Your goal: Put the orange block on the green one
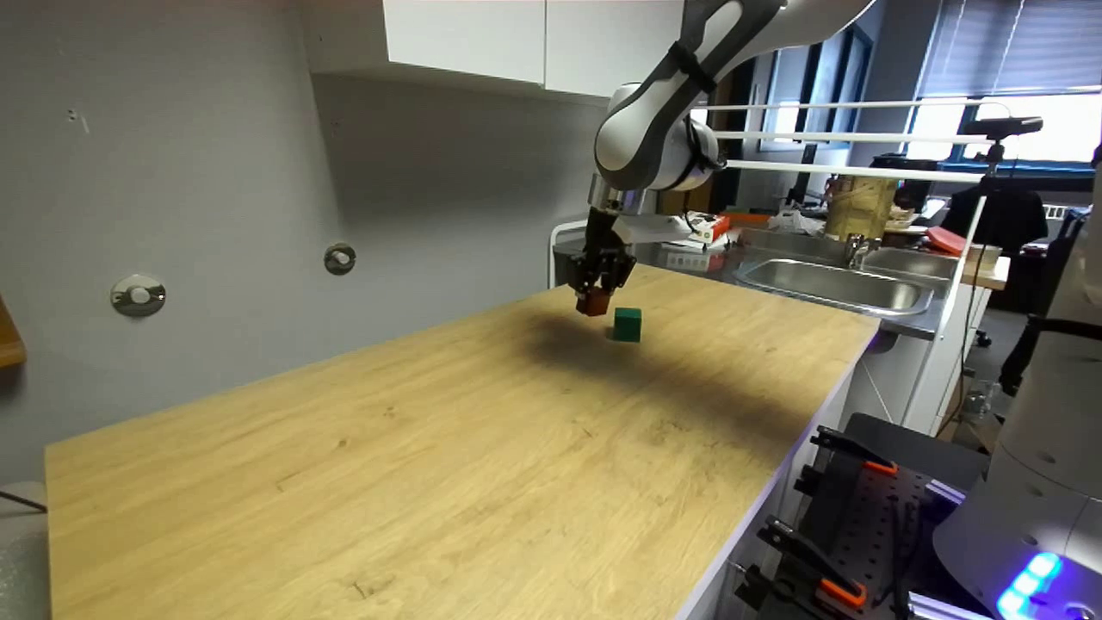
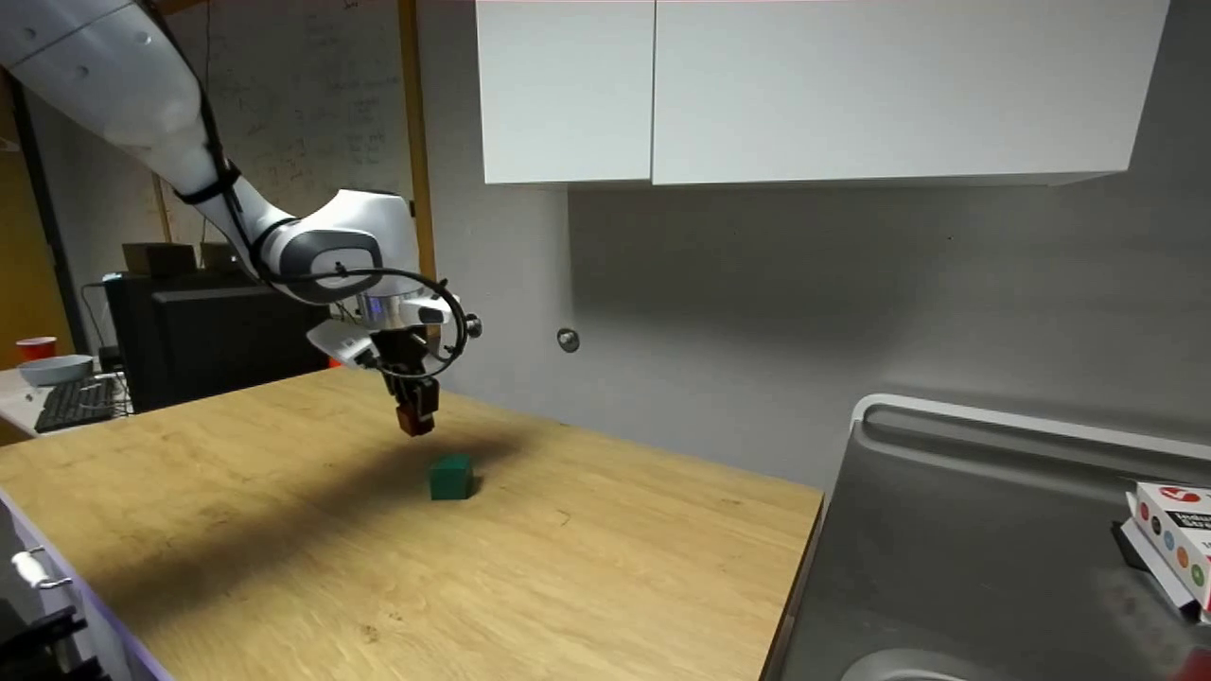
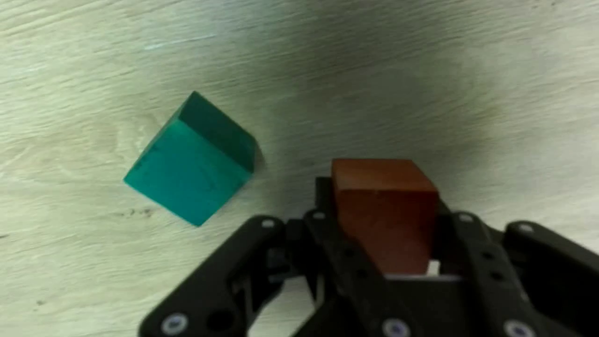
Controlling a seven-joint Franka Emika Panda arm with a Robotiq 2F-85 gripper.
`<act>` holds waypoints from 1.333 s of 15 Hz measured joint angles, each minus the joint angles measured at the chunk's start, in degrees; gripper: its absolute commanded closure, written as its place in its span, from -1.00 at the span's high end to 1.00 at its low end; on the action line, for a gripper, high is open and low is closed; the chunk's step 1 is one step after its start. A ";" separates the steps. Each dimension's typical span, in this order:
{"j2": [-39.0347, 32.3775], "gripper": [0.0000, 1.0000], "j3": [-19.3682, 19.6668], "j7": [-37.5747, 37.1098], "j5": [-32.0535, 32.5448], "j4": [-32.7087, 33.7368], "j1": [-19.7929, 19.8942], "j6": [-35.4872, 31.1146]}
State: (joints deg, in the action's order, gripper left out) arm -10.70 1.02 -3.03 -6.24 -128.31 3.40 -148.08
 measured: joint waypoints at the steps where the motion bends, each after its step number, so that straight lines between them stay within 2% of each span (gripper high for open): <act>1: 0.05 -0.64 0.42 0.29 -0.03 0.51 0.59 0.10; 10: 0.04 -0.64 4.00 1.13 -0.21 2.24 5.13 0.47; 20: -0.79 -0.64 4.43 1.13 -0.28 1.43 5.50 2.30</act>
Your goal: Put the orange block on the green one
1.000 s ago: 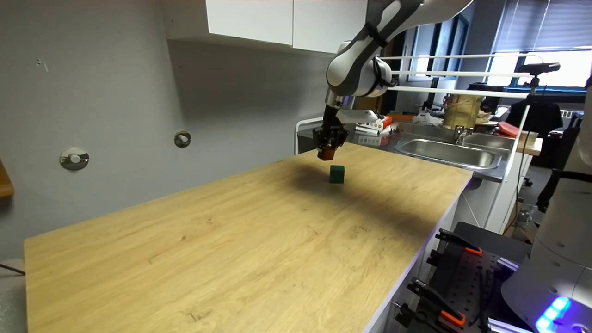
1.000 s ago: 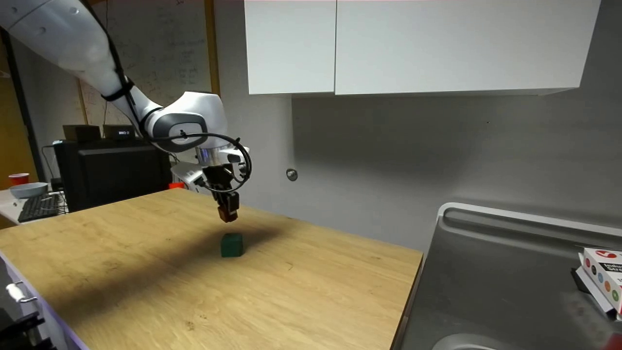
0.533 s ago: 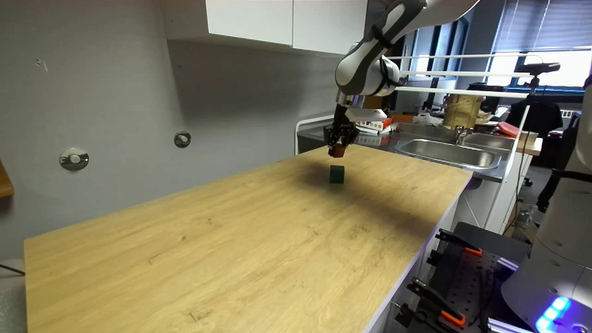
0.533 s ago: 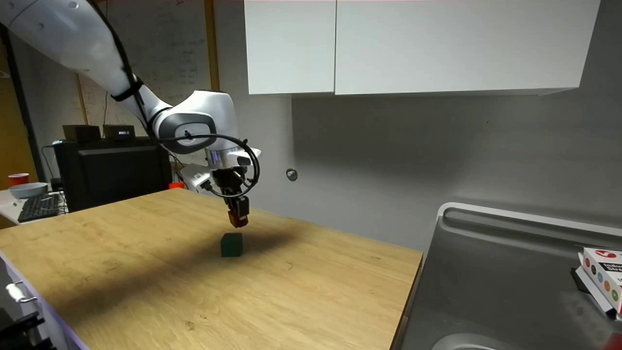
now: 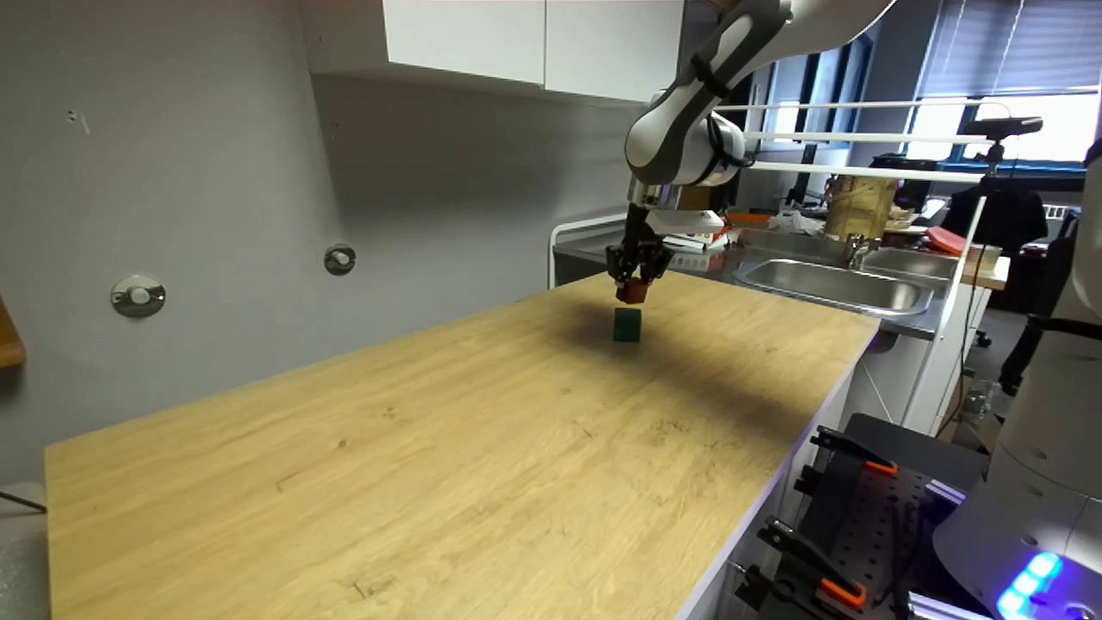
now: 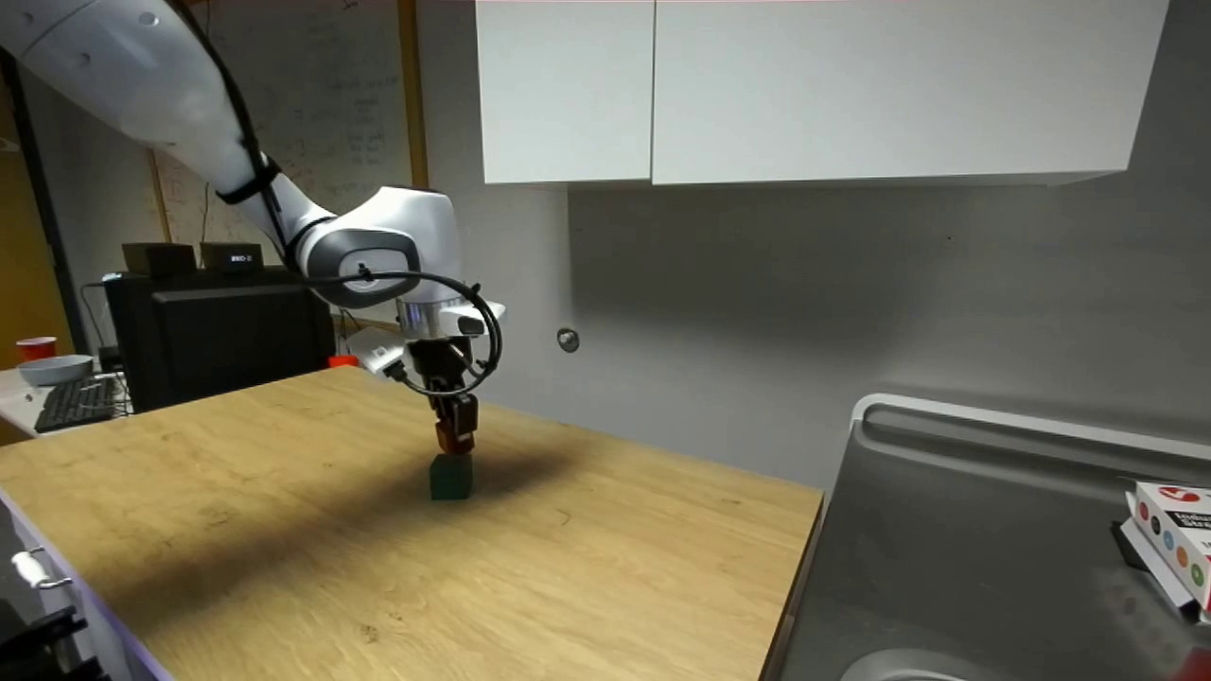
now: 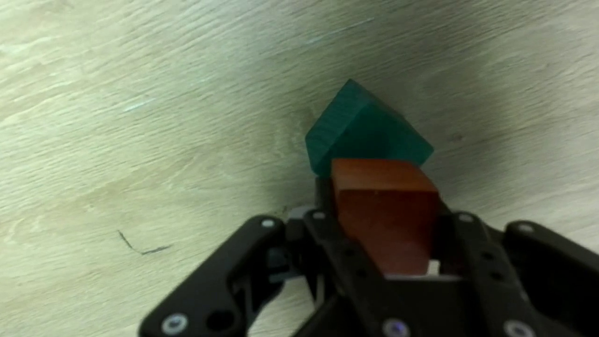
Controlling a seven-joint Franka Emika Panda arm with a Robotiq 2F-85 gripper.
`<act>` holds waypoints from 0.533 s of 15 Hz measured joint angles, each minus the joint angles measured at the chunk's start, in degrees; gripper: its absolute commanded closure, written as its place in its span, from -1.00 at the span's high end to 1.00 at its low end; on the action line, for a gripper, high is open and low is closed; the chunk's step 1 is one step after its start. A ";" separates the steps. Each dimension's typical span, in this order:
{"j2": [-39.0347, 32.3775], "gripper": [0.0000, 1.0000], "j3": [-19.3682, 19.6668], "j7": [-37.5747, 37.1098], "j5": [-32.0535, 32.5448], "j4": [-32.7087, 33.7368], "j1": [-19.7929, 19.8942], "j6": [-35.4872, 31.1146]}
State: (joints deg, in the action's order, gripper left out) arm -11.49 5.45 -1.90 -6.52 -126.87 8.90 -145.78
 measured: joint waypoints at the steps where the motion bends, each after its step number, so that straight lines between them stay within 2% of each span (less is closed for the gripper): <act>1: -0.15 -0.64 0.00 0.00 0.00 -0.10 -0.06 0.07; 4: -0.73 -0.64 -0.02 0.00 0.00 -0.27 -0.18 0.16; 5: -0.99 0.27 -0.05 0.00 0.00 -0.28 -0.20 0.16; 7: -1.61 0.47 -0.15 0.00 0.00 -0.30 -0.31 0.16; 8: -1.94 0.65 -0.23 0.00 0.00 -0.29 -0.40 0.16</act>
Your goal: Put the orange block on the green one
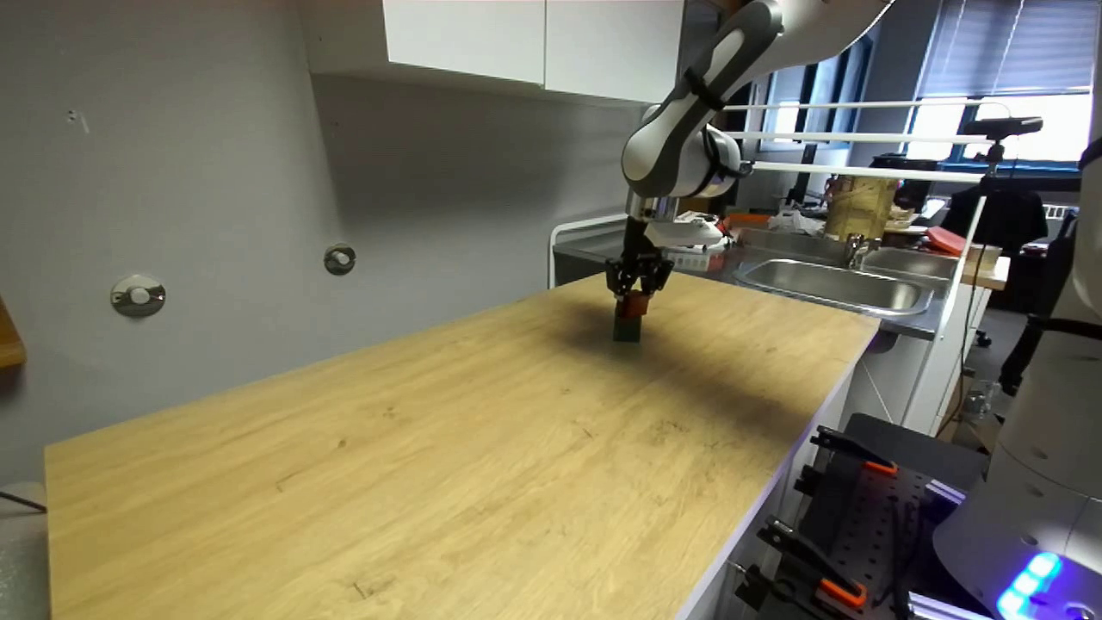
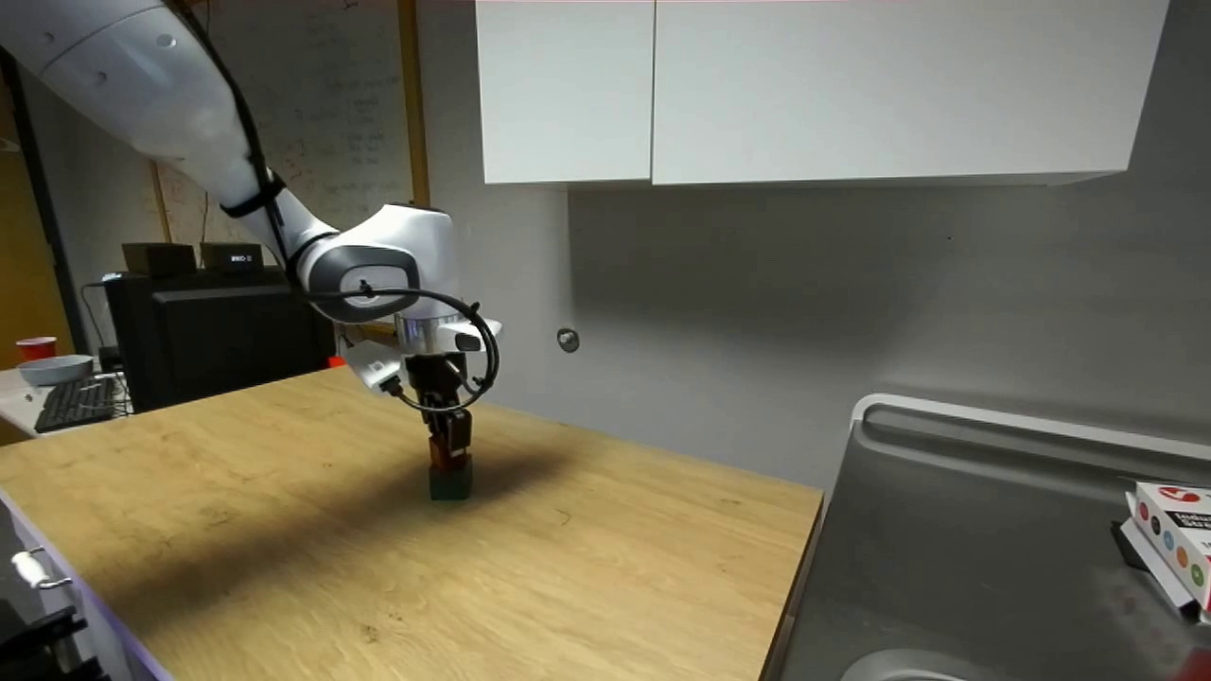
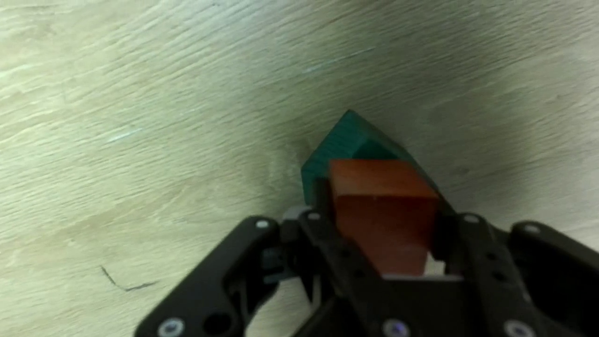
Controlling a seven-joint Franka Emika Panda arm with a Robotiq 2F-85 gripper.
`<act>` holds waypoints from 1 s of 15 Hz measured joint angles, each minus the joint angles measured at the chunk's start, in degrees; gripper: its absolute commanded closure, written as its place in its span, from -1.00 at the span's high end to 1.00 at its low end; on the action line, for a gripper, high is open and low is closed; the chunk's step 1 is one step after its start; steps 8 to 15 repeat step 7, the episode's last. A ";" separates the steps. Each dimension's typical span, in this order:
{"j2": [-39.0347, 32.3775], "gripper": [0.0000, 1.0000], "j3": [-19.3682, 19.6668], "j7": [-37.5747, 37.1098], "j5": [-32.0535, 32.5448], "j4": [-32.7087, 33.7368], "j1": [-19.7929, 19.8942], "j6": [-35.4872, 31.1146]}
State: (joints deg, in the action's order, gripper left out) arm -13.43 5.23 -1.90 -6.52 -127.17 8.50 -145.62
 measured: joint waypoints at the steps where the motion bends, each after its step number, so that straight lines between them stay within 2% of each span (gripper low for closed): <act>1: -0.19 0.80 -0.12 0.00 0.00 0.03 -0.07 -0.01; 3: -0.35 1.00 -0.23 0.00 0.00 0.03 -0.33 0.02; 15: -0.53 1.00 -0.25 0.00 0.01 0.07 -0.74 0.42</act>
